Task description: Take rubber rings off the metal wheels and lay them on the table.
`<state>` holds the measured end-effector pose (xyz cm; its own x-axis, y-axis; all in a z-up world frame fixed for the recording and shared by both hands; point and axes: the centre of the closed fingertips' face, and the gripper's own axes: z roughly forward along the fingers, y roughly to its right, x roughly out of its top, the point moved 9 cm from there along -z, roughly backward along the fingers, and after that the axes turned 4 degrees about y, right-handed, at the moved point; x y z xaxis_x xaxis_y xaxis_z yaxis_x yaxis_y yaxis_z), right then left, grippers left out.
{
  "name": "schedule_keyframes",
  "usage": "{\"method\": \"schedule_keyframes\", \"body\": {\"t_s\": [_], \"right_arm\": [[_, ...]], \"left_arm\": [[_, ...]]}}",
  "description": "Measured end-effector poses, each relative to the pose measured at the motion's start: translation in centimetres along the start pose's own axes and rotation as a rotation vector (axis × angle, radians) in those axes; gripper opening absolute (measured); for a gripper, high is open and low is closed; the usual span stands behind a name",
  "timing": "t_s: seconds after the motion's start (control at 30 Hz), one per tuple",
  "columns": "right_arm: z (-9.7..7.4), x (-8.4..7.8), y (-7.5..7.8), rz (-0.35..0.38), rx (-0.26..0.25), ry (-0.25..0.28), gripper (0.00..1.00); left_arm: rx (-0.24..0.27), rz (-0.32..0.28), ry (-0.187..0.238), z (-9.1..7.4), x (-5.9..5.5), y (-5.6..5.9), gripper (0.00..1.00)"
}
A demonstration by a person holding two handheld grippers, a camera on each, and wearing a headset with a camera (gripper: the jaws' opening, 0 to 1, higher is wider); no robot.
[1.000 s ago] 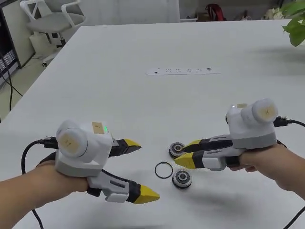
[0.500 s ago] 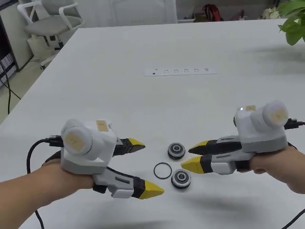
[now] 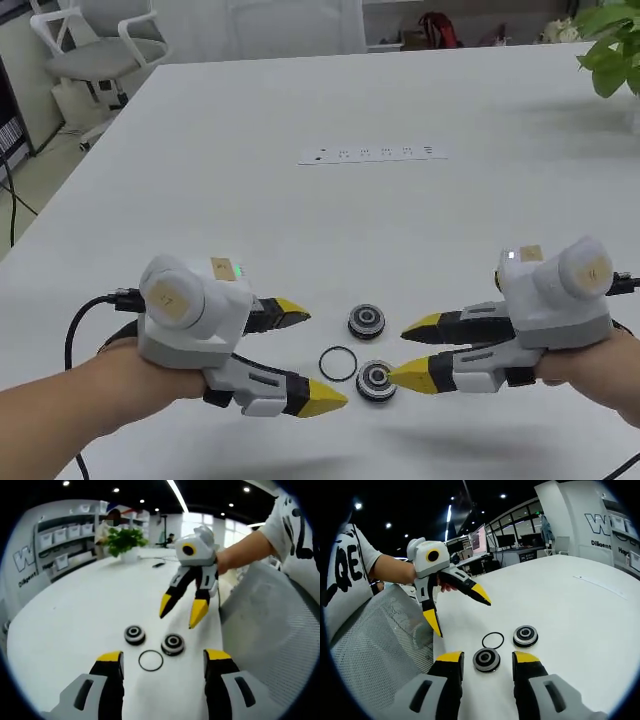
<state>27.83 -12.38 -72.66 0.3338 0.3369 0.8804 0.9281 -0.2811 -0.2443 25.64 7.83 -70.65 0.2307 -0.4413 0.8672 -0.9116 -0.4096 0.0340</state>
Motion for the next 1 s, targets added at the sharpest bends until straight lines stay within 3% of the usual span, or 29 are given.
{"method": "schedule_keyframes", "body": {"t_s": [1.0], "right_arm": [[1.3, -2.8, -0.3, -0.019, 0.017, -0.043, 0.29]], "left_arm": [[-0.046, -0.005, -0.023, 2.9, -0.5, 0.6, 0.53]]}}
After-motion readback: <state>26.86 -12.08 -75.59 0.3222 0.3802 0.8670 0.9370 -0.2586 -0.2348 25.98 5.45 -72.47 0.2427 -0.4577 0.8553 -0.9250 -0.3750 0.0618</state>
